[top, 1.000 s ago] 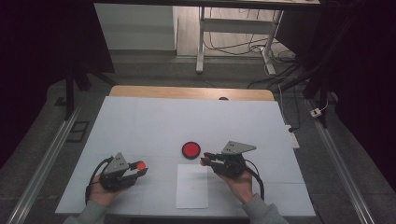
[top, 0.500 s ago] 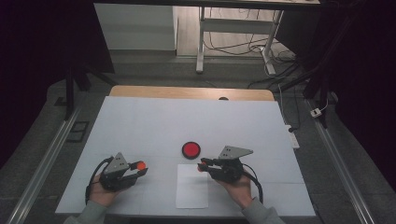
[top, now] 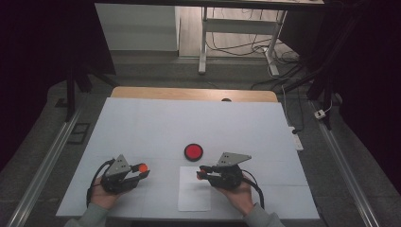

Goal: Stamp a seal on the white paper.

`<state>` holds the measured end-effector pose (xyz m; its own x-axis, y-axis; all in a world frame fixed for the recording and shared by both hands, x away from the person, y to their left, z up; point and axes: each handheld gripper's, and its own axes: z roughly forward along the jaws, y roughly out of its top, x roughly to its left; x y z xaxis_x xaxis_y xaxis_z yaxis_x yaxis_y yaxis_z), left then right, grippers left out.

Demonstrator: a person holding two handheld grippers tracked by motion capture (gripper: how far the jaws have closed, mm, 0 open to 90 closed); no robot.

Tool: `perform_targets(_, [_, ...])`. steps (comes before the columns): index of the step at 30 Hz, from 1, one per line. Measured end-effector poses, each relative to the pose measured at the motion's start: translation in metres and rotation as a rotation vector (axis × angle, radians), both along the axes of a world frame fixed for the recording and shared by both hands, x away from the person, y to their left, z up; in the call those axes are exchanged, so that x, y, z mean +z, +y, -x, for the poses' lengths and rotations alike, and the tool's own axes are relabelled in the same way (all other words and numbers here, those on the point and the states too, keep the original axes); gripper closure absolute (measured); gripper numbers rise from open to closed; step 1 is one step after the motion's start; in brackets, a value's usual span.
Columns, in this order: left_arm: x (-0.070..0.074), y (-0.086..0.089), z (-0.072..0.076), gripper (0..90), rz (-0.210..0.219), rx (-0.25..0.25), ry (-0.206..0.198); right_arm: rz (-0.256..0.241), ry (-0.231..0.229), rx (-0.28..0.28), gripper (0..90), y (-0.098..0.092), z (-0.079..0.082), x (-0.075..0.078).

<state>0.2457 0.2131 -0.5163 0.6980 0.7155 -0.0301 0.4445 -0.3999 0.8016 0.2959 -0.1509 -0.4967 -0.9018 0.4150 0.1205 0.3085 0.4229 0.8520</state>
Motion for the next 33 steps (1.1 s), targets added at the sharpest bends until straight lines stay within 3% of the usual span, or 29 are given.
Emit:
perform_targets(12, [-0.001, 0.0, 0.0, 65.2, -0.001, -0.001, 0.004, 0.039, 0.011, 0.044, 72.3, 0.011, 0.004, -0.011])
perform_targets(33, [-0.001, -0.001, -0.001, 65.2, -0.003, -0.003, 0.006, 0.104, 0.009, 0.05, 72.3, 0.021, 0.0, -0.024])
